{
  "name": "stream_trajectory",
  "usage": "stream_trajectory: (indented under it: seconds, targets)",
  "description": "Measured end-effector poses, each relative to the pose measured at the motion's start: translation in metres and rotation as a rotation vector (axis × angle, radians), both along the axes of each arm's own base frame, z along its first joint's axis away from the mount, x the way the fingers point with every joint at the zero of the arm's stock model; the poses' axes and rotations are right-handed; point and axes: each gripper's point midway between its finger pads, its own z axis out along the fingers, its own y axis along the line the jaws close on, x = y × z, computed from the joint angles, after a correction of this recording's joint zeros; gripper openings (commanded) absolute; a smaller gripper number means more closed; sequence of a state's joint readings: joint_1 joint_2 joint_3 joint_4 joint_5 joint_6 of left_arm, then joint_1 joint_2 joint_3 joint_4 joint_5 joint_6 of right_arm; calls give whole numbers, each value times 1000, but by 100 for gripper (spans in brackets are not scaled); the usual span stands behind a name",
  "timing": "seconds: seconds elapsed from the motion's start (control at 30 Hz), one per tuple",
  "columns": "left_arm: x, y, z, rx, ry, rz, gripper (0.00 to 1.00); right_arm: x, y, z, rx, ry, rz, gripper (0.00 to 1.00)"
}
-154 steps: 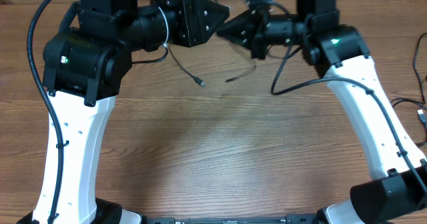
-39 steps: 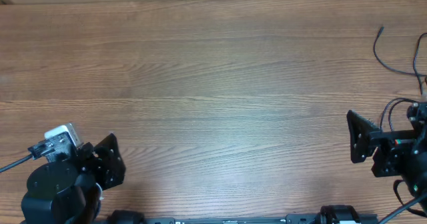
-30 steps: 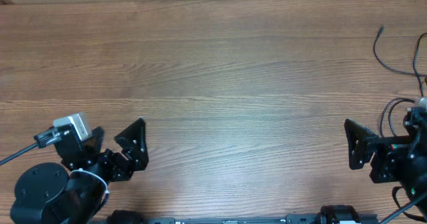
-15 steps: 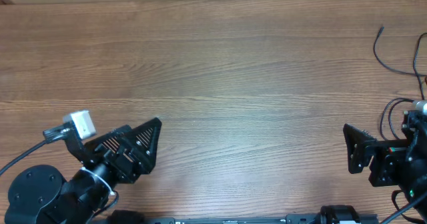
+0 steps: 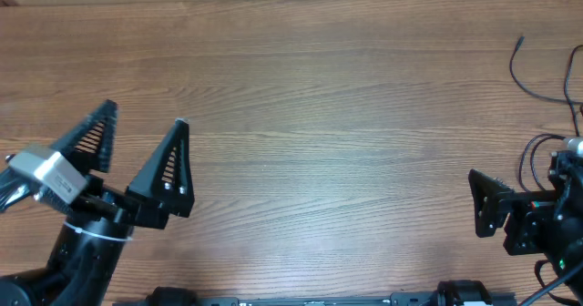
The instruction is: Untangle cables
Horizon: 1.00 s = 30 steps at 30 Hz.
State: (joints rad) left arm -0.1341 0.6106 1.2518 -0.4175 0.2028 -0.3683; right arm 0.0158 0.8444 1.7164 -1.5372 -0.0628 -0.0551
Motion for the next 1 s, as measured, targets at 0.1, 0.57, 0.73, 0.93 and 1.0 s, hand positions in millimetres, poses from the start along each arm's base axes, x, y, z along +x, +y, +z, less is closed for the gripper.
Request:
stream_trajectory:
  seconds: [0.1, 0.57, 0.73, 0.93, 1.0]
  targets:
    - [3, 12, 0, 88, -29, 84, 100, 0, 0, 0, 0, 0, 1, 100]
    - [-51, 38, 0, 558, -261, 370, 100, 0, 0, 0, 0, 0, 0, 100]
    - [-53, 38, -35, 628, -260, 384, 100, 0, 0, 0, -1, 0, 0, 100]
    - [-55, 38, -63, 641, -328, 411, 99, 0, 0, 0, -1, 0, 0, 100]
    - [-56, 38, -70, 637, -360, 422, 99, 0, 0, 0, 0, 0, 0, 100]
